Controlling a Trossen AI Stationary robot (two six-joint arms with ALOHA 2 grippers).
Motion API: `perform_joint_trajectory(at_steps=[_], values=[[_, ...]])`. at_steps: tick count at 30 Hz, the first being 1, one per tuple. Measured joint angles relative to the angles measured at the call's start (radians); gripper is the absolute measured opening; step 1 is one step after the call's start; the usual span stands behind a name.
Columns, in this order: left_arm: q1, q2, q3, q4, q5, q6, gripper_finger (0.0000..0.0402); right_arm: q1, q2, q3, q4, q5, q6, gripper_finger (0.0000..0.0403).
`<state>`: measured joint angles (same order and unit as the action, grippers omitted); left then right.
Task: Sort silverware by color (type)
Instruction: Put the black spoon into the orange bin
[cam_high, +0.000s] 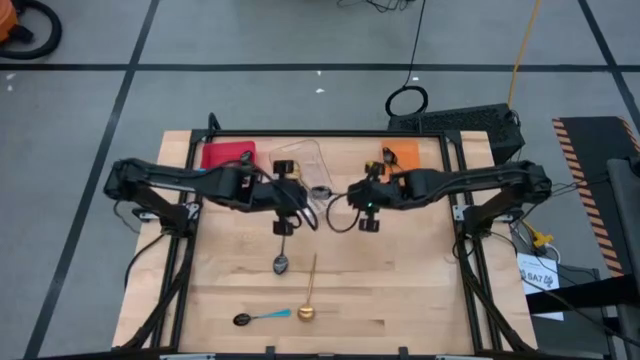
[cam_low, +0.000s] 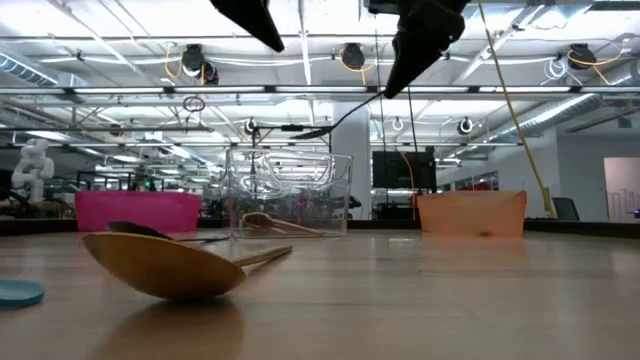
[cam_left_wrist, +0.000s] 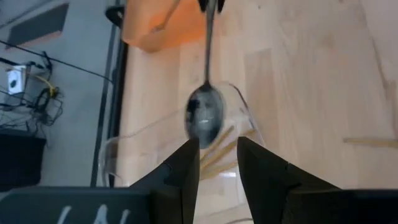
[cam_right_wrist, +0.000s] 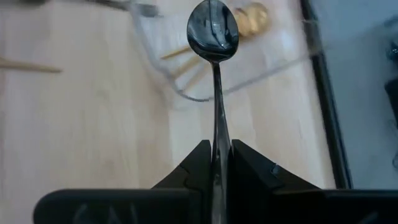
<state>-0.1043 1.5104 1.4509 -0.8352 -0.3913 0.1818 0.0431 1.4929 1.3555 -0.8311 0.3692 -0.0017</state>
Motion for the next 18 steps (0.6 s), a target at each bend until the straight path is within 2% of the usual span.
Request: perform_joint_trajectory(at_steps=[4,9,14,18], values=[[-0.003,-0.032,-0.012,0.002,-0.003,0.004,0.0115,-0.045,-0.084,-0.078,-0.013,0.031,0.054,0.0045],[-0.001,-0.078,-0.087,0.044,-0.003,0.03,0.0115,-0.127,-0.258,-0.244,0.026,0.052,0.163,0.0045],[0.005,-0.128,-0.17,0.132,-0.004,0.03,0.0115,-0.223,-0.406,-0.394,0.027,0.107,0.385,0.0045],[0.004,-0.163,-0.218,0.193,-0.004,0.033,0.0115,-0.279,-0.472,-0.467,0.013,0.104,0.526,0.0045]])
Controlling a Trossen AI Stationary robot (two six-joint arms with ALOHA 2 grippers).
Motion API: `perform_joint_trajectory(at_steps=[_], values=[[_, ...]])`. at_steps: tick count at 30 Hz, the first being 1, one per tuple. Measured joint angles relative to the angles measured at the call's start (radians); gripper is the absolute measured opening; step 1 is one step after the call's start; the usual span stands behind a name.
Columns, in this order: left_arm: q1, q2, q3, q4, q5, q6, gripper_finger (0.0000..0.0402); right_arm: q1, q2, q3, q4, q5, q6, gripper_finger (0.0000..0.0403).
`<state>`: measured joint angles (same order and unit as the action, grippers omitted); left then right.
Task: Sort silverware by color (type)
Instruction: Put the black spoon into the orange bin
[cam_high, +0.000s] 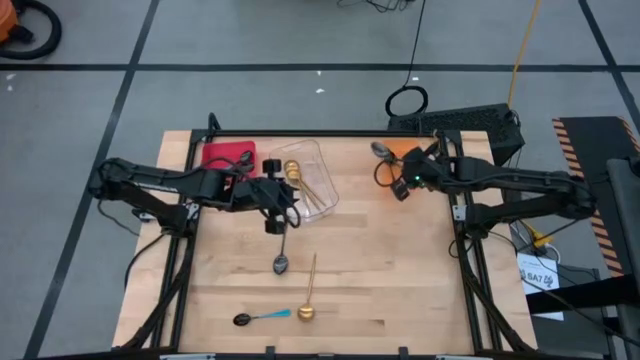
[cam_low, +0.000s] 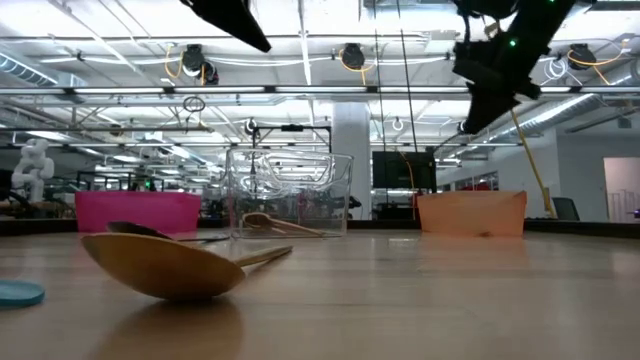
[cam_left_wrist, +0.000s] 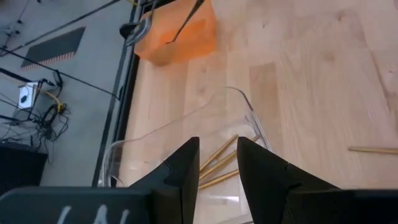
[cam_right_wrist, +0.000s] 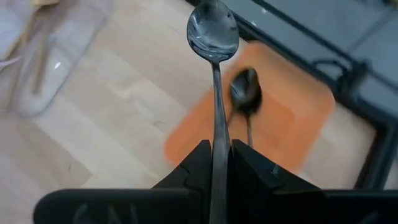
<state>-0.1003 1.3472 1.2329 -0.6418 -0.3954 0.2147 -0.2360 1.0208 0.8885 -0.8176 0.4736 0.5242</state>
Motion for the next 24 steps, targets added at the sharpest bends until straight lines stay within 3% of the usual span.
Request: perform_joint_trajectory(at_steps=[7,24], values=[[0.001,-0.009,-0.011,0.009,-0.006,0.001,0.0115,-0.074,0.003,-0.033,-0.117,-0.003,0.139,0.0045],[0.001,-0.009,-0.011,-0.019,-0.008,0.018,0.0115,-0.132,0.154,-0.043,-0.054,-0.031,0.117,0.0045]])
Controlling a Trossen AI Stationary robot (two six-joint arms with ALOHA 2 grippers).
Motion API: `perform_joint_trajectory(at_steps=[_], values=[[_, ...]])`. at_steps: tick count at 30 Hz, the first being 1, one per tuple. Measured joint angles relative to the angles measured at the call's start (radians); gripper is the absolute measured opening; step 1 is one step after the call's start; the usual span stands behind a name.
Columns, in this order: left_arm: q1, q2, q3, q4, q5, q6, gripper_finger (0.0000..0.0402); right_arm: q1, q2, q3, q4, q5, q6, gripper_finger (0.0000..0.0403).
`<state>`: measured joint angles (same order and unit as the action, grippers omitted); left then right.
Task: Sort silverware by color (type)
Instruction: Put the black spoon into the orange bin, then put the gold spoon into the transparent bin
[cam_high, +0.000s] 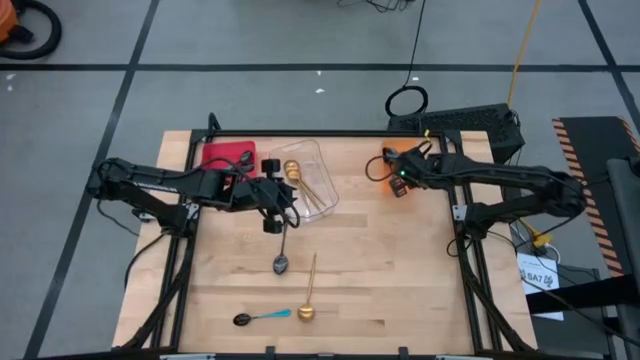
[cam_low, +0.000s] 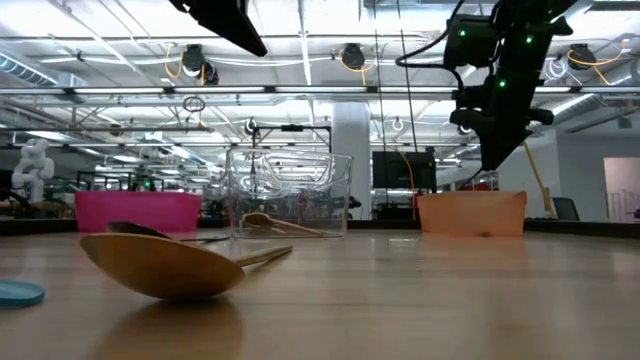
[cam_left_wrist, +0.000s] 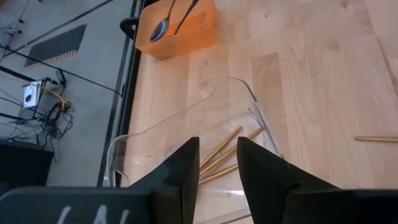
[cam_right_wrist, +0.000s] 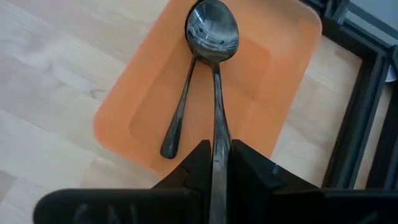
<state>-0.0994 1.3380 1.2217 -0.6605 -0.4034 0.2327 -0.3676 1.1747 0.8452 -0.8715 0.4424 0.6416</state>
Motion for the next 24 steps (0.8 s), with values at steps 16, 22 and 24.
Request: perform_joint_trajectory(at_steps=[16,22,24], values=[[0.0,0.0,0.0,-0.03,0.0,-0.025,0.0115,0.0,0.107,0.0,0.036,0.019,-0.01,0.0142],[0.0,0.0,0.0,-0.033,0.0,-0.035,0.0115,0.0,0.091,0.0,0.037,0.019,-0.01,0.0156],[0.0,0.0,0.0,-0.034,0.0,-0.046,0.0115,0.0,0.081,0.0,0.037,0.019,-0.01,0.0154]])
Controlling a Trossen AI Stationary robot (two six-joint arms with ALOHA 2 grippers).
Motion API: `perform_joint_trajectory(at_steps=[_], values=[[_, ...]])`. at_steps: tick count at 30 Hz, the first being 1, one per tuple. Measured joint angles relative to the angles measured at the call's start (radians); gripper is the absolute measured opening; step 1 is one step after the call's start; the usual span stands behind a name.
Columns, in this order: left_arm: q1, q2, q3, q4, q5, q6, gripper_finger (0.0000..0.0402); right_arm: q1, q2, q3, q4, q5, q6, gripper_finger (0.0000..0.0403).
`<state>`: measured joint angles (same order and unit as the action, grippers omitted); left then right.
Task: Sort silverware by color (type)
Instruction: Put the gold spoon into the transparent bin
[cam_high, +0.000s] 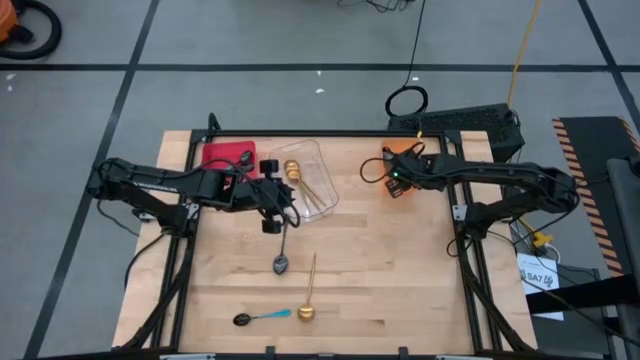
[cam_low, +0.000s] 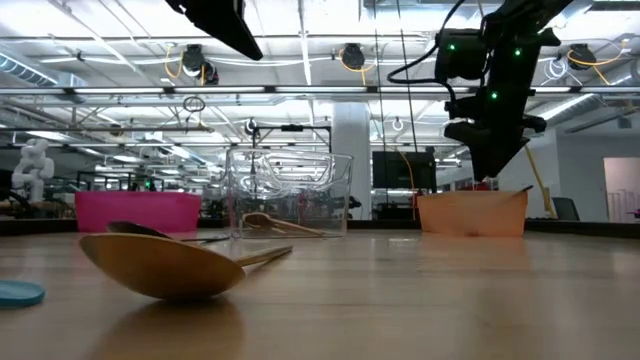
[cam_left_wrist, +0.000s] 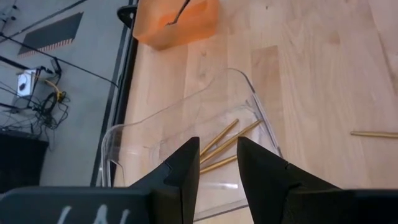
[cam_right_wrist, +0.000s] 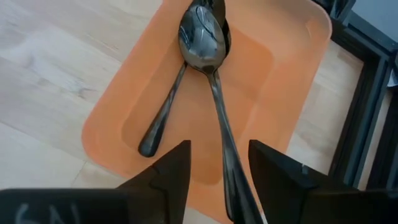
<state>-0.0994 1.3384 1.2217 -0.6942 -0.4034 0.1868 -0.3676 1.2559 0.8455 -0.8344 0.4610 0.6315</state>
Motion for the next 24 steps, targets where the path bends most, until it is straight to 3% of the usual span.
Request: perform_joint_trajectory(at_steps=[11,16,19,24], values=[[-0.006,0.0,-0.004,-0.084,0.0,-0.211,0.0115,0.056,-0.066,0.0,0.061,0.0,-0.001,0.015],[-0.032,0.001,-0.066,-0.092,0.0,-0.312,0.0115,0.104,-0.088,0.0,0.154,-0.005,-0.053,0.015],[-0.056,0.001,-0.111,-0.089,0.0,-0.375,0.0115,0.142,-0.091,0.0,0.245,-0.062,-0.156,0.015],[-0.106,0.001,-0.172,-0.081,0.0,-0.482,0.0115,0.214,-0.088,0.0,0.468,-0.303,-0.359,0.015]])
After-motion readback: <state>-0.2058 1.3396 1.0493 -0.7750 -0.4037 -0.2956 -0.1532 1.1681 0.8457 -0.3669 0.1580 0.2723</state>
